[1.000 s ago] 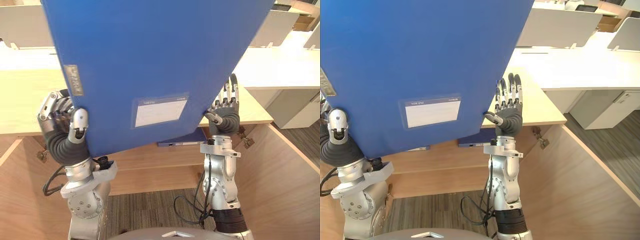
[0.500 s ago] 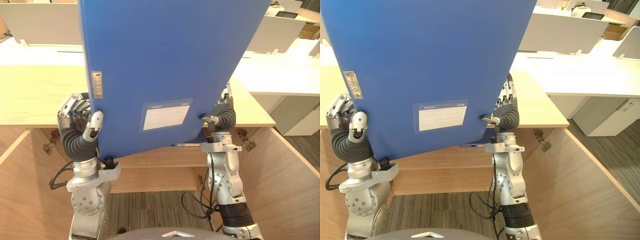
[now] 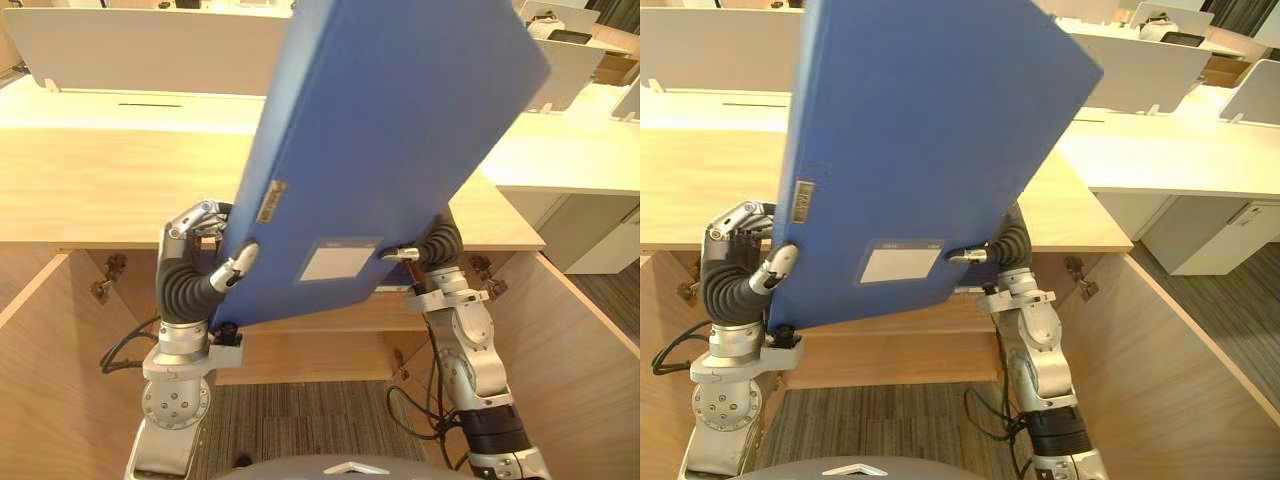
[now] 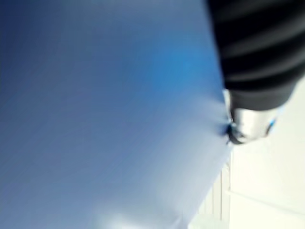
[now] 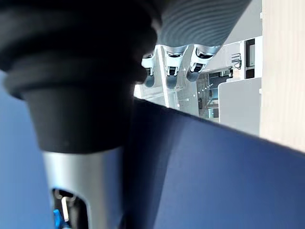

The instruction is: Walk over to the cabinet, pick up the folder, carry it to the office cabinet, place the folder inside the office cabinet, then close the office cabinet door

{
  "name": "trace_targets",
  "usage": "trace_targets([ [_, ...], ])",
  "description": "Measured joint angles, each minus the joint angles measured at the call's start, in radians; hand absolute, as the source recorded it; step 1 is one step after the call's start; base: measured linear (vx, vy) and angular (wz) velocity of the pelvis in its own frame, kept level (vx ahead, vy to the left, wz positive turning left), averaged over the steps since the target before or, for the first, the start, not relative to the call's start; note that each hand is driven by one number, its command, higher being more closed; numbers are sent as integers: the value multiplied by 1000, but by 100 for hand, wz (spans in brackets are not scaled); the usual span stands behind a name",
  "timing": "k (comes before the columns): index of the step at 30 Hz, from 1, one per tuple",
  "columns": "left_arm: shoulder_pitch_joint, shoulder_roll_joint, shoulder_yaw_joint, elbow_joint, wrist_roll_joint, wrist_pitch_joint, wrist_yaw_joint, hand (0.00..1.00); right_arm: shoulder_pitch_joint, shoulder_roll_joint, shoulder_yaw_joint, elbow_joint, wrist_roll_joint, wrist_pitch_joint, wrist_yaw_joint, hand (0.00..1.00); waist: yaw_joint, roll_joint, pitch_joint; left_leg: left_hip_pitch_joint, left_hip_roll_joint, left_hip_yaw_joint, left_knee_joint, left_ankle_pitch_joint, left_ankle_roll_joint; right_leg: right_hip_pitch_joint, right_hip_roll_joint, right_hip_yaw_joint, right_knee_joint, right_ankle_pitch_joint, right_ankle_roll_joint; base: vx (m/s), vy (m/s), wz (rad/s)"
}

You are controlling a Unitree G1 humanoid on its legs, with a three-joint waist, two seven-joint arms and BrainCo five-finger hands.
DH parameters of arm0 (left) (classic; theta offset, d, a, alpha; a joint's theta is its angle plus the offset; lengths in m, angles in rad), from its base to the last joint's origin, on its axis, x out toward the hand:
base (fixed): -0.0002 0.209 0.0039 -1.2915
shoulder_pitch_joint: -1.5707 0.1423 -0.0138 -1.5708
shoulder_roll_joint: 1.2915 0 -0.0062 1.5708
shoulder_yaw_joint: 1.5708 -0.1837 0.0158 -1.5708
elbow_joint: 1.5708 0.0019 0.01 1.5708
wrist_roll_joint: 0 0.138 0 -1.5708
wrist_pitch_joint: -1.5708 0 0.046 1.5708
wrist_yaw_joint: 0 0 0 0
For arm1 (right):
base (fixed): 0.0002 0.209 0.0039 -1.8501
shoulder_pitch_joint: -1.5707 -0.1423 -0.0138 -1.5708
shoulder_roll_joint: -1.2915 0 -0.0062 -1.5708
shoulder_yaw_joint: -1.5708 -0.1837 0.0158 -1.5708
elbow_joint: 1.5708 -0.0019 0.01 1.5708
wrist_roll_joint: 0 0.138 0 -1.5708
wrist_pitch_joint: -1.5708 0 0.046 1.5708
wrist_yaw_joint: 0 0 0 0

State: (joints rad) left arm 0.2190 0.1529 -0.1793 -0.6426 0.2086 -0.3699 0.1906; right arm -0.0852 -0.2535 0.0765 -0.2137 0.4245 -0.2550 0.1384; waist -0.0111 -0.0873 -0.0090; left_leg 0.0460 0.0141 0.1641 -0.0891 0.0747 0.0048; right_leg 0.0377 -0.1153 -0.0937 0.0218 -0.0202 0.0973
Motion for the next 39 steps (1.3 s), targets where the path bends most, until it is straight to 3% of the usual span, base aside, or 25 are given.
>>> trace_targets([
  [2, 0, 18, 1, 7, 12, 0, -9, 100, 1, -26, 2, 0, 0, 4, 24, 0, 0, -1, -1, 0, 0, 0, 0, 0, 0, 0, 0, 0, -1, 1, 0, 0, 0, 0],
  [3, 0, 32, 1, 10, 14, 0, -16, 100, 1, -51, 11, 5, 0, 6, 32, 100, 0, -2, -3, -2, 0, 0, 0, 1, 1, -1, 0, 1, -4, 3, 1, 0, 0, 0],
  [9, 0, 86, 4, 33, 65, -4, -24, 100, 3, -133, 52, 78, 1, 45, 74, 100, 1, -8, -16, -11, 0, 0, 0, 5, 6, -4, 1, 1, -14, 17, 1, 0, 0, 0],
  [15, 0, 104, 27, 33, 82, -13, -22, 100, 3, -194, 83, 78, 2, 46, 95, 100, 2, -8, -16, -14, 0, 0, 0, 5, 6, -7, 1, 1, -14, 14, -3, 0, 0, 0],
  [16, 0, 104, 32, 33, 82, -12, -21, 0, 3, -194, 85, 78, 1, 46, 101, 100, 2, -8, -16, -14, 0, 0, 0, 5, 5, -7, 1, 1, -14, 13, -4, 0, 0, 0],
  [21, 4, 103, 56, 36, 92, -6, -20, 0, 3, -172, 98, 72, 0, 32, 101, 100, 3, -4, -19, -18, 0, -1, 0, 2, 2, -11, 1, 1, -14, 13, -3, 0, 0, 0],
  [26, 15, 69, 89, 47, 111, 1, 5, 0, 29, -67, 66, 58, -14, 18, 90, 100, 8, 1, -29, -27, -1, -2, 0, 6, 6, -19, 1, 0, -12, 14, -4, 0, 0, 0],
  [33, 41, 12, 123, 68, 113, 15, 22, 0, 41, 58, 32, -5, -61, 10, 17, 100, 7, 2, -30, -25, -1, -5, 0, 9, 7, -19, 0, -2, -3, 14, -5, 0, 0, 0],
  [39, 52, -56, 229, 69, 108, 16, 51, 0, 42, 118, -31, -8, -76, 8, -22, 100, 6, 3, -31, -23, -1, -10, 0, 7, 0, -18, -1, -5, 0, 9, -5, 0, 0, 1],
])
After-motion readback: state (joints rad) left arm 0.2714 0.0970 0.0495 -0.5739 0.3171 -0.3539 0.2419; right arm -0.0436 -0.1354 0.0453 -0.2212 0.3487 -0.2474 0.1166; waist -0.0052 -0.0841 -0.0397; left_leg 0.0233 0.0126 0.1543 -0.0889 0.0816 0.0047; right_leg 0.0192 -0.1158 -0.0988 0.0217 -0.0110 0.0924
